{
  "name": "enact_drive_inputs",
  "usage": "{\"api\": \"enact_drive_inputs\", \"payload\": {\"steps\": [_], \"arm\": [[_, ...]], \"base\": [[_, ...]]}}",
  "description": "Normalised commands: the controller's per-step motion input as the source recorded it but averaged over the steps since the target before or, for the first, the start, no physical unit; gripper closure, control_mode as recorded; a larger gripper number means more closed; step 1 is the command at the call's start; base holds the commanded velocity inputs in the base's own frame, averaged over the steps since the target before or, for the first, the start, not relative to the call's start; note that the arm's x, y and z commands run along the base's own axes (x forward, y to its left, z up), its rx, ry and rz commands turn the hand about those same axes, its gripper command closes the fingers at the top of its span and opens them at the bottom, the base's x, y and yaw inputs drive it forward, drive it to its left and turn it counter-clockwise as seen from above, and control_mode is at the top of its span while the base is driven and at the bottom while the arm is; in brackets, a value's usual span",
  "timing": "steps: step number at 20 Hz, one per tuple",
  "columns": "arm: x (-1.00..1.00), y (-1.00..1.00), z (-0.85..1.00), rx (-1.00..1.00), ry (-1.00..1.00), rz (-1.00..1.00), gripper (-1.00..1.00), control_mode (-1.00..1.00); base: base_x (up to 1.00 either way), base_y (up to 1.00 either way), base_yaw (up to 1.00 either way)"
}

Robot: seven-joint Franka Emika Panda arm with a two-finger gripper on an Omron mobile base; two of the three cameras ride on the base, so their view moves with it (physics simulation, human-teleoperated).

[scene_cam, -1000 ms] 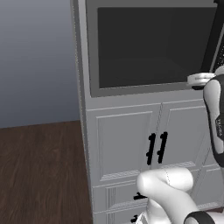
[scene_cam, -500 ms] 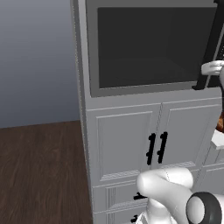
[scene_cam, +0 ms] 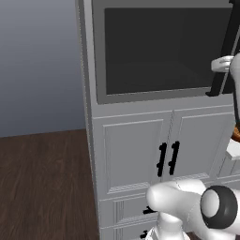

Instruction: Open the microwave, place the bowl with waffle inside the microwave, then close the microwave door and turn it on.

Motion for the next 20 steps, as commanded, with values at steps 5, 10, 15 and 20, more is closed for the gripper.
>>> {"api": "enact_drive_inputs", "payload": {"steps": [5,10,15,20], "arm": [[0.46,-0.44,0.00,0.00,0.00,0.00,-1.00,-1.00],[0.47,-0.15,-0.12,0.00,-0.08,0.00,-1.00,-1.00],[0.52,0.00,-0.07,0.01,-0.19,0.00,-1.00,-1.00],[0.53,0.00,-0.09,0.02,-0.10,0.00,1.00,-1.00]], "base": [[0.00,0.00,0.00],[0.00,0.00,0.00],[0.00,0.00,0.00],[0.00,0.00,0.00]]}}
